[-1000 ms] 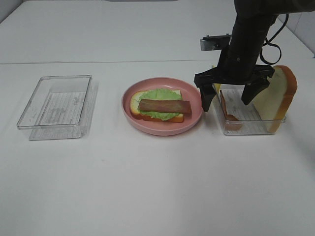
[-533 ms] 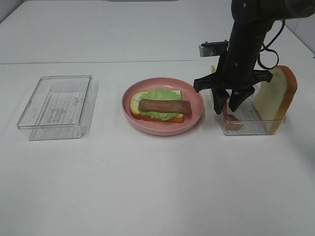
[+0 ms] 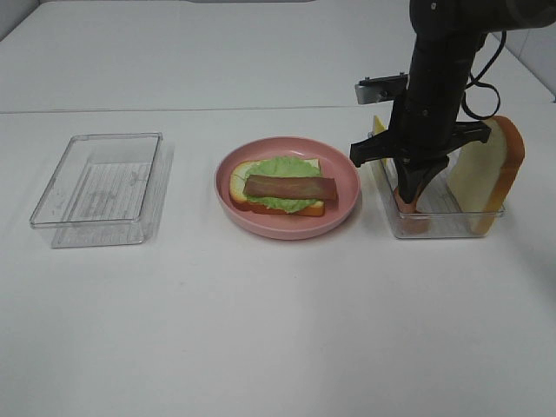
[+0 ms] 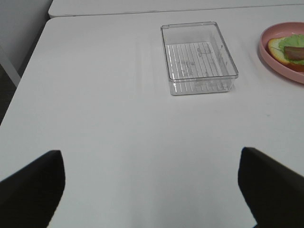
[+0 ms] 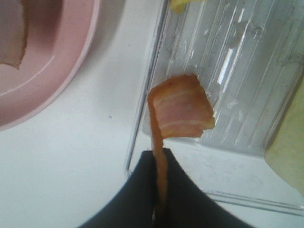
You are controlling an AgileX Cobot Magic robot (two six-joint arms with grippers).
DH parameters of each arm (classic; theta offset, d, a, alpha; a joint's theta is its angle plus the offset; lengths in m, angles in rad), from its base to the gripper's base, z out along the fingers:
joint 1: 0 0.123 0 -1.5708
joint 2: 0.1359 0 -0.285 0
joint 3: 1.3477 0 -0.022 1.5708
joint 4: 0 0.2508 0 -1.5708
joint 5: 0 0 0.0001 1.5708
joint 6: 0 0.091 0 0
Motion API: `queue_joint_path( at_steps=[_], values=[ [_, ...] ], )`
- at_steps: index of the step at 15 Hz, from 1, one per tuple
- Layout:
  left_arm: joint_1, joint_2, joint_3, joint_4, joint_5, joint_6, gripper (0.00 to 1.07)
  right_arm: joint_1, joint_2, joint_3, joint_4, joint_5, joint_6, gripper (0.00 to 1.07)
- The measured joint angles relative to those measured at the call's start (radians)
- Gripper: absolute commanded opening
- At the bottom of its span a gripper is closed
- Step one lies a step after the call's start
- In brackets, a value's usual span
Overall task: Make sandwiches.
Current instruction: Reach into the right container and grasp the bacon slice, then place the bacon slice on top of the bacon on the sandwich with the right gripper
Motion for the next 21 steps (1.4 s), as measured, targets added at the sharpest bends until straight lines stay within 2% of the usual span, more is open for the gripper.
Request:
queue_joint_path(
  at_steps=[4, 6, 7, 10, 12, 15, 19, 21],
  values=[
    [0.0, 0.0, 0.0, 0.0, 0.0, 0.0, 0.91, 0.0, -0.073, -0.088, -0.008, 0.088, -0.008, 0.0],
    [0.0, 0.0, 0.0, 0.0, 0.0, 0.0, 0.91, 0.017, -0.092, -0.213, -0.017, 0.104, -0.009, 0.0],
    [0.0, 0.0, 0.0, 0.0, 0.0, 0.0, 0.91, 0.026, -0.092, -0.233, -0.017, 0.105, -0.009, 0.0],
    [0.0, 0.0, 0.0, 0.0, 0.0, 0.0, 0.91, 0.142, -0.092, -0.349, -0.014, 0.106, -0.008, 0.0],
    [0.0, 0.0, 0.0, 0.0, 0.0, 0.0, 0.91, 0.196, -0.092, -0.362, -0.002, 0.107, -0.008, 0.0],
    [0.0, 0.0, 0.0, 0.0, 0.0, 0.0, 0.91, 0.289, -0.081, -0.365, 0.087, 0.056, -0.008, 0.0],
    [0.0, 0.0, 0.0, 0.0, 0.0, 0.0, 0.91, 0.311, -0.017, -0.365, 0.215, -0.031, -0.056, 0.0],
    [0.0, 0.0, 0.0, 0.0, 0.0, 0.0, 0.91, 0.311, 0.004, -0.365, 0.234, -0.055, -0.081, 0.0]
  ],
)
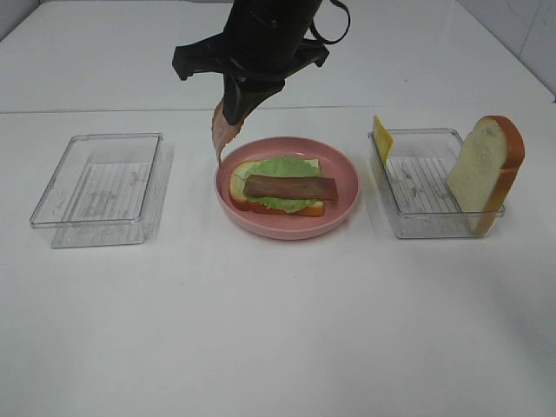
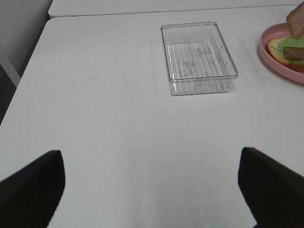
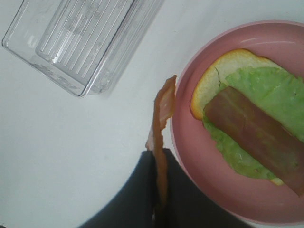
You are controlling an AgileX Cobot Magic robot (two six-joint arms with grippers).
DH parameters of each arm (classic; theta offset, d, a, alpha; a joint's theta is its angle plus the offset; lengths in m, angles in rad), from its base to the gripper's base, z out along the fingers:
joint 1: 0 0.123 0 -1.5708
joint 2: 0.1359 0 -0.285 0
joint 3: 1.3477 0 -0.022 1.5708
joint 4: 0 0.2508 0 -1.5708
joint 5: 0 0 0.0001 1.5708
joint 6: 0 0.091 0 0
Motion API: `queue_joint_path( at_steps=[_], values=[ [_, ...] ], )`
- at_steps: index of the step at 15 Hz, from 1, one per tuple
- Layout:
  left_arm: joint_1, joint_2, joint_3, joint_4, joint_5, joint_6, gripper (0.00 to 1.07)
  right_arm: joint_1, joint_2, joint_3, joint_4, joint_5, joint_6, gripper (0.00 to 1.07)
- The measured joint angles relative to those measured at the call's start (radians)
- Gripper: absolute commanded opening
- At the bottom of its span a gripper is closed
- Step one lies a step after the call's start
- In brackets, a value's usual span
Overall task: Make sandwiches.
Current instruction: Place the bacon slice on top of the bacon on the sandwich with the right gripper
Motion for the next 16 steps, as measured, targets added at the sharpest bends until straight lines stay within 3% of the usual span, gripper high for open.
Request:
queue_joint_path(
  at_steps=[8, 10, 11, 16],
  values=[
    [0.0, 0.0, 0.0, 0.0, 0.0, 0.001, 0.91, 0.0, 0.128, 0.0, -0.05, -0.134, -0.03, 0.0],
    [0.0, 0.0, 0.0, -0.005, 0.0, 0.001, 0.91, 0.0, 0.147, 0.0, -0.113, -0.156, -0.015, 0.0],
    [0.0, 0.0, 0.0, -0.005, 0.0, 0.001, 0.91, 0.0, 0.164, 0.0, -0.242, -0.174, 0.029, 0.0],
    [0.0, 0.0, 0.0, -0.006, 0.0, 0.001, 0.91, 0.0, 0.199, 0.0, -0.386, -0.168, 0.115, 0.0]
  ],
)
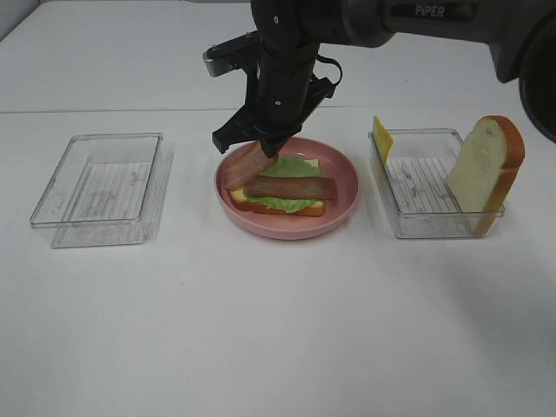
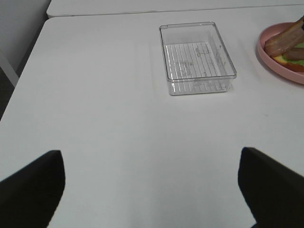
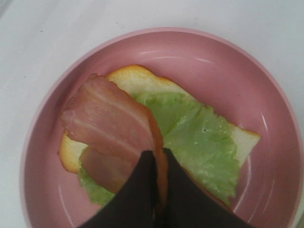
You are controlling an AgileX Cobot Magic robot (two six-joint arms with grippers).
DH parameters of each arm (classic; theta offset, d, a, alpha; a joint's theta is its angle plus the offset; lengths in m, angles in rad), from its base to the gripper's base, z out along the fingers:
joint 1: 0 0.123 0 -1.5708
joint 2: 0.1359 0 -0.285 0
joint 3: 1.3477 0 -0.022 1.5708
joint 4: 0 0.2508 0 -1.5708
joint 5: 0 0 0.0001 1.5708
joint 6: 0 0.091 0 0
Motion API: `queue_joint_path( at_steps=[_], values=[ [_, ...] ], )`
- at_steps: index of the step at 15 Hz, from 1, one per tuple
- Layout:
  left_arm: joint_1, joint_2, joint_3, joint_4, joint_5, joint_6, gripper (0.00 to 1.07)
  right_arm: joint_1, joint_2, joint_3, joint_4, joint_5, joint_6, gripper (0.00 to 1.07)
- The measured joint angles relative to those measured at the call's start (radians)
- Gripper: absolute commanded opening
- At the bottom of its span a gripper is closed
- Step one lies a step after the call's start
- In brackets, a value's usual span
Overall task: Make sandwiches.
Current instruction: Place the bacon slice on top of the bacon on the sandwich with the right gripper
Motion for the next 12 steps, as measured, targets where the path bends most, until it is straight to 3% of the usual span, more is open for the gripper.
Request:
queue_joint_path(
  at_steps=[6, 7, 10, 12],
  values=[
    [0.0, 0.0, 0.0, -0.001, 0.0, 0.0, 0.91, 0.0, 0.028, 0.0, -0.122, 0.025, 0.089, 0.0],
    [0.0, 0.0, 0.0, -0.001, 0.0, 0.0, 0.91, 0.0, 0.028, 0.0, -0.125, 0.027, 0.093, 0.05],
    [0.0, 0.0, 0.0, -0.001, 0.0, 0.0, 0.91, 0.0, 0.028, 0.0, -0.131, 0.028, 0.097, 0.75],
    [0.0, 0.0, 0.0, -0.001, 0.0, 0.0, 0.91, 0.0, 0.028, 0.0, -0.152, 0.034, 0.097, 0.95]
  ],
)
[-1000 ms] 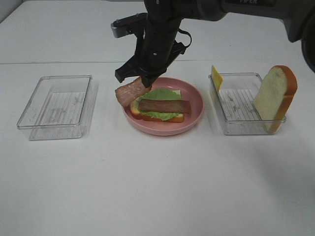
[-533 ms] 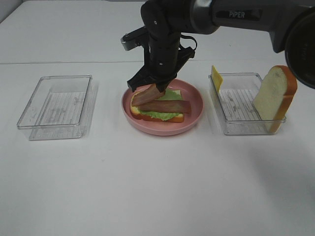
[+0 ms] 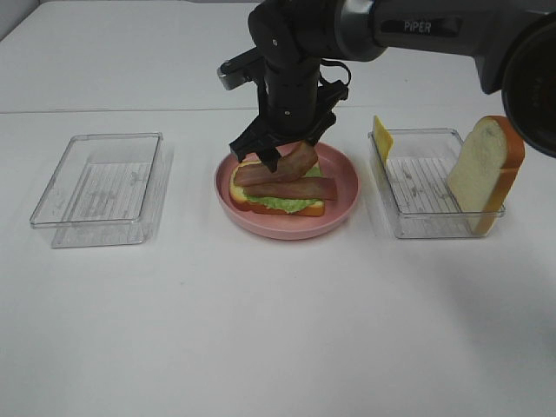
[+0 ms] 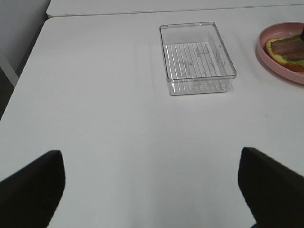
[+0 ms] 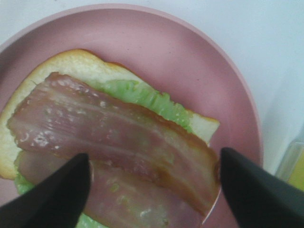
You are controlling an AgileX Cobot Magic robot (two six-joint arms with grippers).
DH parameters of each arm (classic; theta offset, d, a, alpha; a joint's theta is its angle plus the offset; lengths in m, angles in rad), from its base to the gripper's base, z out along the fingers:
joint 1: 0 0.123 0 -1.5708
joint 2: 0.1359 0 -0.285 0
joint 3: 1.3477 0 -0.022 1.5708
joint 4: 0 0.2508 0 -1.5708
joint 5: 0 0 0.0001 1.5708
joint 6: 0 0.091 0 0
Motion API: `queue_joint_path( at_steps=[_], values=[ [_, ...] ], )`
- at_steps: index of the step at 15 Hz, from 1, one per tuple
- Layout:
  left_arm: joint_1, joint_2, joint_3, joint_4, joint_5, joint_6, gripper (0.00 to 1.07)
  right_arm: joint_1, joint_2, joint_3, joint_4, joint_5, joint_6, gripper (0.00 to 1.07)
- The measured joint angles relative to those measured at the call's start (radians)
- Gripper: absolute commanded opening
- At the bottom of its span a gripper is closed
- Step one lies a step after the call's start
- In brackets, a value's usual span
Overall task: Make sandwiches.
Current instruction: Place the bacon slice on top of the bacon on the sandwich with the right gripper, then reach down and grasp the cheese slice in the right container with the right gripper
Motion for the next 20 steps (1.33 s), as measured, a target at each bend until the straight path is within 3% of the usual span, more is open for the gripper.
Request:
queue_joint_path(
  at_steps=[5, 12, 15, 18, 20],
  values=[
    [0.0, 0.0, 0.0, 0.0, 0.0, 0.0, 0.91, 0.0, -0.008, -0.036, -0.047, 0.062, -0.013, 0.98],
    [0.0, 0.0, 0.0, 0.0, 0.0, 0.0, 0.91, -0.015, -0.155, -0.175, -0.052, 0.218, -0.087, 0.98],
    [0.0, 0.0, 0.0, 0.0, 0.0, 0.0, 0.91, -0.106, -0.161, -0.194, -0.007, 0.28, -0.087, 0.98],
    [0.0, 0.0, 0.0, 0.0, 0.0, 0.0, 0.91, -0.253, -0.16, -0.194, 0.13, 0.292, -0.107, 0.98],
    [0.0, 0.0, 0.0, 0.0, 0.0, 0.0, 0.91, -0.291, -0.16, -0.194, 0.154, 0.295, -0.112, 0.98]
  ],
)
